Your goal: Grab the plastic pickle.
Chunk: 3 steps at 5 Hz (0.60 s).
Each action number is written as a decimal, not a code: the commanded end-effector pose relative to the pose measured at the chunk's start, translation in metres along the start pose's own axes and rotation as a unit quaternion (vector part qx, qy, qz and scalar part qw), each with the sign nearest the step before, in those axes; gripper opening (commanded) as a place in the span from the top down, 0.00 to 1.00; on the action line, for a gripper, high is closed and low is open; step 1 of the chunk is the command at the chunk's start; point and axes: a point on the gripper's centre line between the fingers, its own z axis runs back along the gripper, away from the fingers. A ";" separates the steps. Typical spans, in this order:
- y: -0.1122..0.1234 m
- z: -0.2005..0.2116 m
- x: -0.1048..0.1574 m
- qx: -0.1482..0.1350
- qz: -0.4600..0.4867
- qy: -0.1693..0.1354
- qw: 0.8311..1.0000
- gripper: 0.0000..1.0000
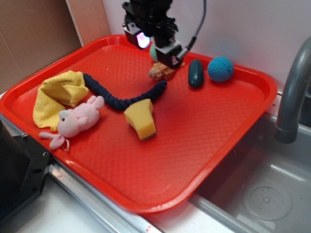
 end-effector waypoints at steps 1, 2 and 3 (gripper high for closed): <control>-0.018 -0.020 0.034 0.002 -0.006 -0.027 1.000 0.00; -0.024 -0.030 0.044 -0.010 -0.021 -0.033 0.999 0.00; -0.028 -0.038 0.053 -0.028 -0.030 -0.028 0.999 0.00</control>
